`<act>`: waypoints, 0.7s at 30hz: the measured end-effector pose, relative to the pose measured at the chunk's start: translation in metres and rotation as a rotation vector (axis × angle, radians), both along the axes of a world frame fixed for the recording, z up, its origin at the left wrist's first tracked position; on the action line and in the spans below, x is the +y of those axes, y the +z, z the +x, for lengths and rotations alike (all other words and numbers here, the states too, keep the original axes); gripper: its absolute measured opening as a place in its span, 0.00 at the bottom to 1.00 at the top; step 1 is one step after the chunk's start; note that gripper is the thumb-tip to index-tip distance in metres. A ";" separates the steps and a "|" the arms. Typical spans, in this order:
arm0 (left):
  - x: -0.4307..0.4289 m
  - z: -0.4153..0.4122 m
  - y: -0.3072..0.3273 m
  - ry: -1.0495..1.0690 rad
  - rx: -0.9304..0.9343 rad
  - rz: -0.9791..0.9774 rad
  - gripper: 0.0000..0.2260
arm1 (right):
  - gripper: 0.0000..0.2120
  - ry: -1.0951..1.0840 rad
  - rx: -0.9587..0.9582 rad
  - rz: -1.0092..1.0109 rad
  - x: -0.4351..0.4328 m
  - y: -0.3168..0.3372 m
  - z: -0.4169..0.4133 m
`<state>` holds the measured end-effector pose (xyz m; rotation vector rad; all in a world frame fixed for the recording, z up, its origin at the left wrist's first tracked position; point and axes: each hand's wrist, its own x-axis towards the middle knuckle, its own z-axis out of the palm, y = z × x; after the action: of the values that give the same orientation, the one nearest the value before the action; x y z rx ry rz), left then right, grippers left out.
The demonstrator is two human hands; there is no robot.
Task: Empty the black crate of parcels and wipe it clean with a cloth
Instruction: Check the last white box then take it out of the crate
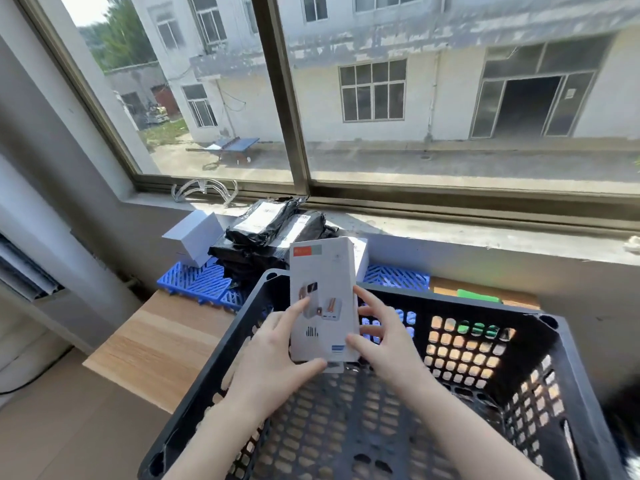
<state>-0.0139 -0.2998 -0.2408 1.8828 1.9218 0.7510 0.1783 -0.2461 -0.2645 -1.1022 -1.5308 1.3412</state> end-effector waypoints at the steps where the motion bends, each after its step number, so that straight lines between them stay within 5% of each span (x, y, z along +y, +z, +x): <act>1: 0.006 0.000 0.001 -0.017 -0.006 0.056 0.38 | 0.31 -0.024 0.010 0.014 0.005 0.004 0.000; 12: 0.111 -0.040 0.050 -0.092 -0.042 0.263 0.30 | 0.24 -0.195 0.114 0.077 0.085 0.056 -0.043; 21: 0.236 -0.079 0.043 -0.241 -0.055 0.138 0.27 | 0.27 -0.303 -0.076 0.050 0.184 0.059 -0.075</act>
<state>-0.0925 -0.0636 -0.1983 2.1049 1.6089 0.8667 0.1030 -0.0622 -0.2053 -1.3072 -1.3774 1.0602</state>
